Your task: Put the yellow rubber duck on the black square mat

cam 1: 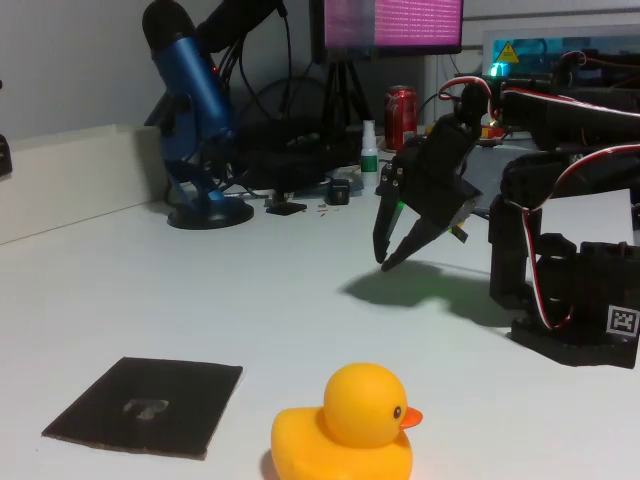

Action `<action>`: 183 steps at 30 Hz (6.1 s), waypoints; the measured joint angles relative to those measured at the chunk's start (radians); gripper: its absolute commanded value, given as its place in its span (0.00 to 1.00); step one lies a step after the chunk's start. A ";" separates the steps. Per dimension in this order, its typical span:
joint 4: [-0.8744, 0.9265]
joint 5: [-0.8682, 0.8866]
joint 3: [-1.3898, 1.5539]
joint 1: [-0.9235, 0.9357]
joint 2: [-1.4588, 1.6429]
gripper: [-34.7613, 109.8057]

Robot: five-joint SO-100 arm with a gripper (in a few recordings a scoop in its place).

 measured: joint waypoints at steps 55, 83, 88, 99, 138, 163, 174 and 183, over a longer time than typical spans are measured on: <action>0.000 0.000 -0.110 0.000 -0.006 0.25; 0.000 0.003 -1.312 0.003 -0.982 0.25; 0.000 0.000 -1.422 0.003 -1.134 0.25; 0.000 0.000 -1.434 0.000 -1.150 0.25; 0.347 0.000 -1.447 -0.770 -0.951 0.25; 0.353 -0.173 -1.279 -0.980 -0.953 0.25; 0.353 -0.198 -1.233 -0.980 -0.951 0.25; 0.353 -0.417 -1.175 -0.983 -0.951 0.25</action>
